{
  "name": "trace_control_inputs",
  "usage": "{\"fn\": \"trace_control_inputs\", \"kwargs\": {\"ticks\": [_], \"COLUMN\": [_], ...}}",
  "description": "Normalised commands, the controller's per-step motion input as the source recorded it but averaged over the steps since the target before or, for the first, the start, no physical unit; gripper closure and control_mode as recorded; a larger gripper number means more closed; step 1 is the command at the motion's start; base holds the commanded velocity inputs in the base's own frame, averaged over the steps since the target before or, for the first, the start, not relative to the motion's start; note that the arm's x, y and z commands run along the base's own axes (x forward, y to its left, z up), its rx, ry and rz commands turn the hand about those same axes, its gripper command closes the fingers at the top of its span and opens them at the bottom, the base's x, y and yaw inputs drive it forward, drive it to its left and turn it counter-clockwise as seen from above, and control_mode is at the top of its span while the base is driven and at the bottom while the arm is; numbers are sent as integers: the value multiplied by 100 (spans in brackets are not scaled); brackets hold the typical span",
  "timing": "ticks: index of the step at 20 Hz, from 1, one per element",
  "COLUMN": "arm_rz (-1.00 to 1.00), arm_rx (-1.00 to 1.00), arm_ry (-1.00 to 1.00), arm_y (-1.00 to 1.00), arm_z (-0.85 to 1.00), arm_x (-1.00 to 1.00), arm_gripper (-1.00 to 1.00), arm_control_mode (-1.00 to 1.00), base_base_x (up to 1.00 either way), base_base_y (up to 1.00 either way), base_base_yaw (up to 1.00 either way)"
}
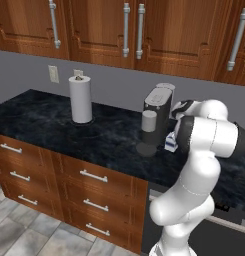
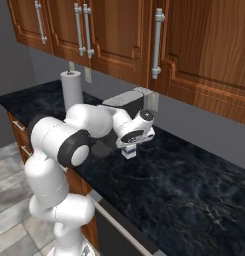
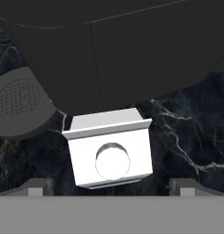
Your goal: Move the drinks to the dining counter.
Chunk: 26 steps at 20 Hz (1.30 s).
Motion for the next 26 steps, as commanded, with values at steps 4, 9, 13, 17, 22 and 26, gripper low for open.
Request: {"fn": "trace_control_inputs", "kwargs": {"ticks": [4,9,13,17,22,26], "arm_rz": [3,4,4,4,1,0], "arm_rx": [0,0,0,0,0,0], "arm_ry": [0,0,0,0,0,0], "arm_y": [0,0,0,0,0,2], "arm_z": [-24,-16,-10,-6,-1,0], "arm_x": [0,2,4,7,7,2], "arm_gripper": [-100,-100,-100,-100,-100,-100], "arm_control_mode": [-100,-100,-100,-100,-100,-100], "base_base_x": [0,0,0,0,0,0], "base_base_y": [0,0,0,0,0,0], "base_base_yaw": [0,0,0,0,0,0]}}
